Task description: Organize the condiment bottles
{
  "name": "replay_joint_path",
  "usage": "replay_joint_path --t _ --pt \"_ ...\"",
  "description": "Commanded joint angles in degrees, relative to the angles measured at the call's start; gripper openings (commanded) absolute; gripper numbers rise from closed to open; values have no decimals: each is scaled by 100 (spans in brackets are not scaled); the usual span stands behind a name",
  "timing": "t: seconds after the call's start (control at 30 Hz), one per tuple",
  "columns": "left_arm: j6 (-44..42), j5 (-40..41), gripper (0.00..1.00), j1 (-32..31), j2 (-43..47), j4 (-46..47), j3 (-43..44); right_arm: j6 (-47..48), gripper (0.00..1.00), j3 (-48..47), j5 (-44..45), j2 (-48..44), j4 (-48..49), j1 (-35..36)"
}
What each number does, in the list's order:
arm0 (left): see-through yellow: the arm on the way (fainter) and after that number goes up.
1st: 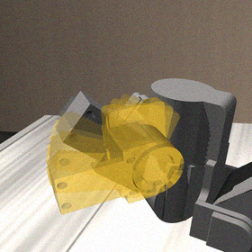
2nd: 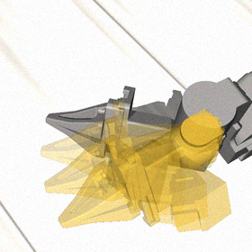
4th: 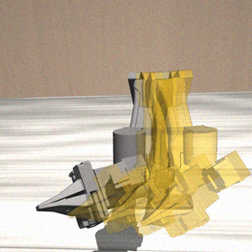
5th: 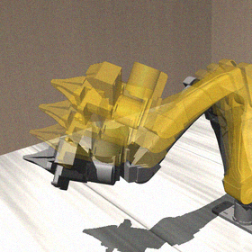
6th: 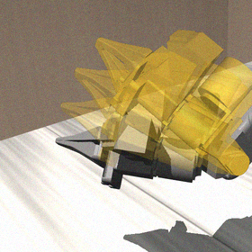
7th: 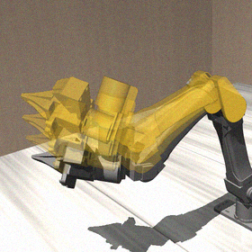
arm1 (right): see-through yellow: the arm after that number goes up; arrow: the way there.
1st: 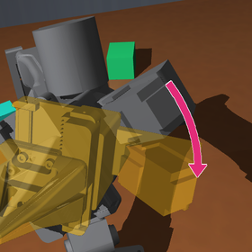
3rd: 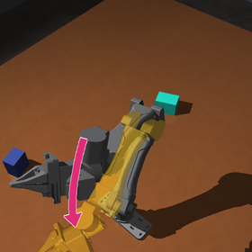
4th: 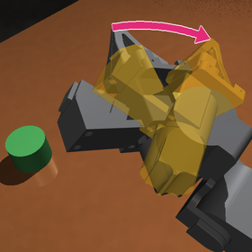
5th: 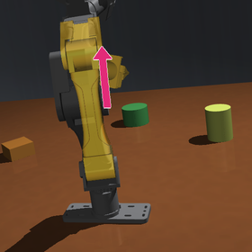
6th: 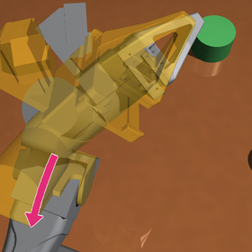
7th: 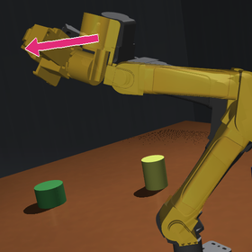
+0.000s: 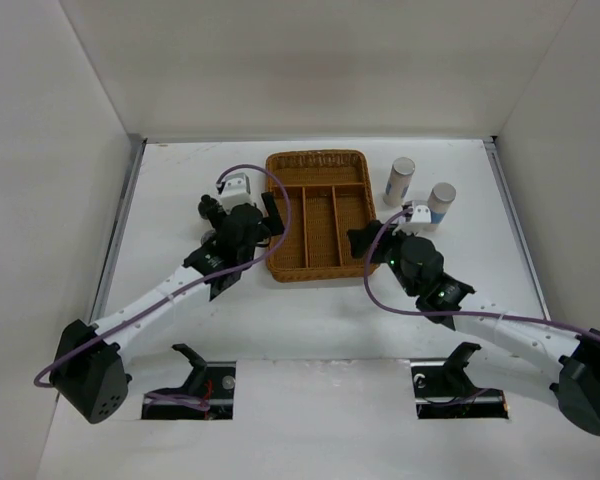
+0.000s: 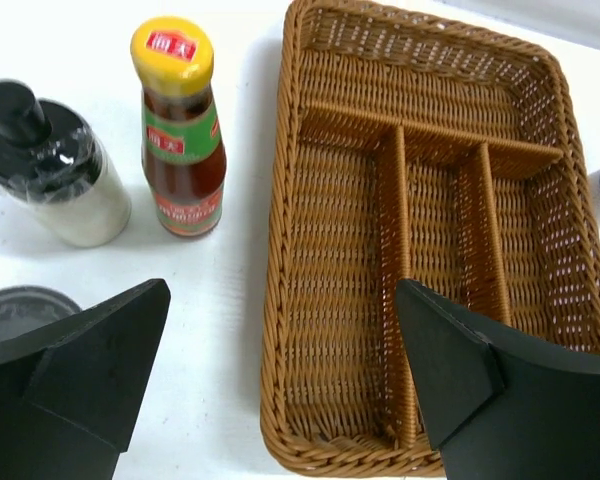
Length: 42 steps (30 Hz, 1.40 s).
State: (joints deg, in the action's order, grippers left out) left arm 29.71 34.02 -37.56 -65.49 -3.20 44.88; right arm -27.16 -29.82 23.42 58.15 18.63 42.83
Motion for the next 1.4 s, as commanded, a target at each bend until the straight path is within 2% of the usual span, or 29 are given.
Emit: replay_joint_path --t 0.0,0.07,0.17,0.3,0.33,0.4,0.43,0.47,0.5,0.53,0.57,0.63,0.7,0.73,0.93,1.17,1.37 --pt "-247 271 100 43 46 311 442 79 89 -94 66 -32 588 46" --pt "-352 403 100 113 -51 346 547 79 85 -102 31 21 589 54" --pt "-641 447 100 201 -279 382 784 79 68 -68 13 21 624 142" --pt "-1116 614 100 341 -490 504 1083 70 26 -94 13 126 536 151" --pt "-1178 615 100 394 -525 618 1136 62 21 -137 13 170 475 151" --pt "-1266 527 100 534 -631 838 1241 61 17 -225 13 275 335 151" --pt "-1301 440 100 605 -692 891 1303 61 17 -260 13 337 299 151" --pt "-1328 265 88 719 -806 935 1399 53 19 -269 13 390 290 168" --pt "-1328 106 63 824 -929 927 1522 53 25 -270 13 451 307 195" --pt "-1319 53 50 895 -1069 892 1654 61 34 -270 5 521 342 221" --pt "-1345 43 51 948 -1227 839 1794 70 46 -278 -13 591 360 239" --pt "-1415 61 62 1027 -1579 655 2084 96 71 -322 -100 741 430 265" --pt "-1451 166 67 1062 -1843 584 2279 105 83 -366 -223 855 448 318" --pt "-1477 227 68 1080 -1931 601 2323 105 85 -384 -259 908 448 335" --pt "-1425 368 68 1212 -2222 663 2323 114 88 -419 -320 1049 448 362" --pt "-1240 720 67 1071 -1967 1032 1700 123 88 -419 -329 1093 448 362" --pt "-1161 588 60 1106 -2301 1032 1708 132 88 -393 -329 1067 448 362"
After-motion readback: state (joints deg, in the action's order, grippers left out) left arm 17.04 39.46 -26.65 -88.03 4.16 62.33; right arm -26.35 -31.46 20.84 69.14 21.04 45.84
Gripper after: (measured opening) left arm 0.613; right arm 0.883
